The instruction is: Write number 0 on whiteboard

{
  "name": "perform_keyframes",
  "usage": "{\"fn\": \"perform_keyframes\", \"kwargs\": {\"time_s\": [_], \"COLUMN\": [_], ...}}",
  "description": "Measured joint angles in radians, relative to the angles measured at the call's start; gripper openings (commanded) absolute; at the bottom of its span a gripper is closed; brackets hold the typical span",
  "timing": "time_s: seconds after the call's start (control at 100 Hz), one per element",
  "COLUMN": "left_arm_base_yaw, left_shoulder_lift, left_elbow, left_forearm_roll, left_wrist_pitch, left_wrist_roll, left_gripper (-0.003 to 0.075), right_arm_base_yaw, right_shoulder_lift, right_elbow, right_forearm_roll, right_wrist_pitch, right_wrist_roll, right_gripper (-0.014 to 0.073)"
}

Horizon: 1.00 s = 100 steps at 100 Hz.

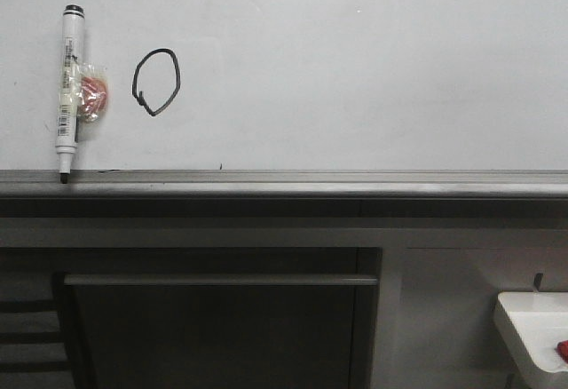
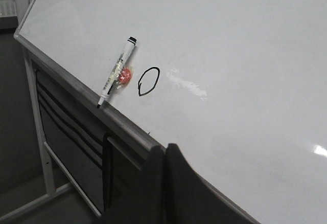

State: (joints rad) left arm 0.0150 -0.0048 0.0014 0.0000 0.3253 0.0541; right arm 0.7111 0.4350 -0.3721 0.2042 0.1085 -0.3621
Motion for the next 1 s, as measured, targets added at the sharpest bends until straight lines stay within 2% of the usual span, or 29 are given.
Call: {"fn": "perform_keyframes", "kwargs": {"time_s": [0.18,0.38,0.46,0.72,1.0], "left_arm_base_yaw": [0.0,0.0,0.0,0.0,0.0], "left_shoulder_lift": [0.0,0.0,0.0,0.0,0.0], "left_elbow": [0.0,0.0,0.0,0.0,0.0], "left_forearm_roll": [0.0,0.0,0.0,0.0,0.0], "left_wrist_pitch": [0.0,0.0,0.0,0.0,0.0], "left_wrist_roll": [0.0,-0.002,-0.002,-0.002,-0.004], "left_gripper": [-0.002,-0.002,-0.002,-0.002,-0.002], "right_arm_base_yaw": [0.0,-0.01,-0.043,-0.305,-0.562], "right_shoulder_lift": [0.0,0.0,-0.012,-0.14,-0.348], "right_elbow": [0.0,0.014,0.024,0.121,0.331], "right_forearm_roll": [0.0,0.0,-0.017,-0.192,-0.214], "right_wrist_pitch": [-0.003,-0.093,-0.124,-0.146,-0.148], "right_wrist_roll": [0.0,0.0,0.039,0.296,0.335], "right_gripper": [-0.0055,-0.0055,-0.0055,-0.0055,-0.0055]}}
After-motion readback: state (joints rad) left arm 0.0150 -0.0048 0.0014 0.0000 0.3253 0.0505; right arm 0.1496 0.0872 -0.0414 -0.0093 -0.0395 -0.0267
